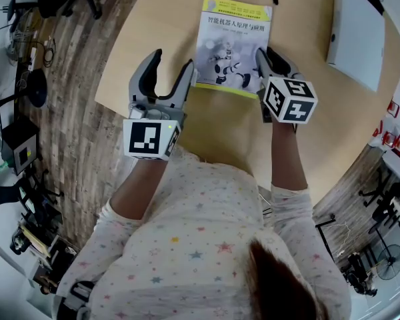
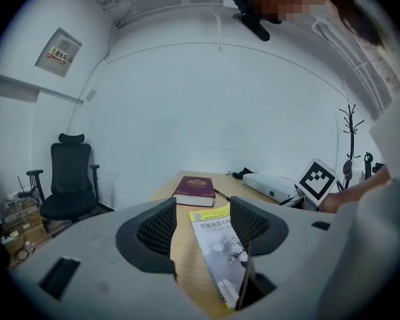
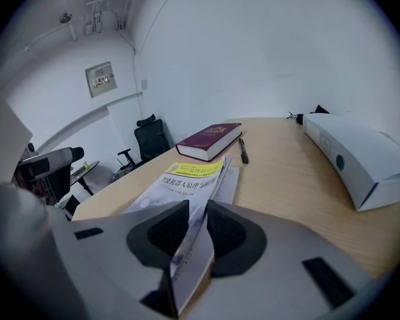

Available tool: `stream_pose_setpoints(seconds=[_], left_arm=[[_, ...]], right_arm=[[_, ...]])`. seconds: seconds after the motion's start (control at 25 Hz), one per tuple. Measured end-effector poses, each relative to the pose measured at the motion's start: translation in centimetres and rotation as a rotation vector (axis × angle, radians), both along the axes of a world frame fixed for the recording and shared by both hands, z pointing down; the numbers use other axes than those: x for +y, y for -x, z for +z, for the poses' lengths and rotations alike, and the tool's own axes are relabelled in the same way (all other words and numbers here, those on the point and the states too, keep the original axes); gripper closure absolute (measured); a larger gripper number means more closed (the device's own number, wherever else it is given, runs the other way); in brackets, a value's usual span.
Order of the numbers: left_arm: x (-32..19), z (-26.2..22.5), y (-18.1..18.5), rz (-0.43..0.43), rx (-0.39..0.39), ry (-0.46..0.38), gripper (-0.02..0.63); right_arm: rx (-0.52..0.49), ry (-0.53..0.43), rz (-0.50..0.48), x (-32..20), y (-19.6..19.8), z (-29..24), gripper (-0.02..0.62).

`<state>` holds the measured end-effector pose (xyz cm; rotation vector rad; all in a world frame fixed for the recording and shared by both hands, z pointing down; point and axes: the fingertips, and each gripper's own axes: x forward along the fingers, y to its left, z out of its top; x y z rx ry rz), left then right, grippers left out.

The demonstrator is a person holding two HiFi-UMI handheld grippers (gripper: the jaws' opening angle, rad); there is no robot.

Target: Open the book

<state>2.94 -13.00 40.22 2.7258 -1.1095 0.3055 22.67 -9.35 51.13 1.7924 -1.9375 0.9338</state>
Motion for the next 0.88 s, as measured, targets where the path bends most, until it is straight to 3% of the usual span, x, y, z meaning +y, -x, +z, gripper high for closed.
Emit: stream_pose_setpoints(seconds=[0.24,0.36,0.6,0.88], left_arm=[[0.1,0.0,0.1,-0.004,0.005,0.000,0.357],[0.2,0.0,0.1,-0.002,0.005,0.002,0.357],[0.3,0.1,0.0,0.002,0.004,0.004,0.357],[0.4,0.2,0.4,-0.003,0.001,0.005,0.357]], right_arm=[[-0.070,-0.066,-0.019,-0.5,0.9,-1.2,0.531],[-0.093,-0.055,-0.002,-0.4,0.7,-0.9,0.528],[0.008,0.040,0.001,0.4,-0.4,1.2,0.490],[0.075,0.045,-0.017,0.5,0.0,1.0,0.466]])
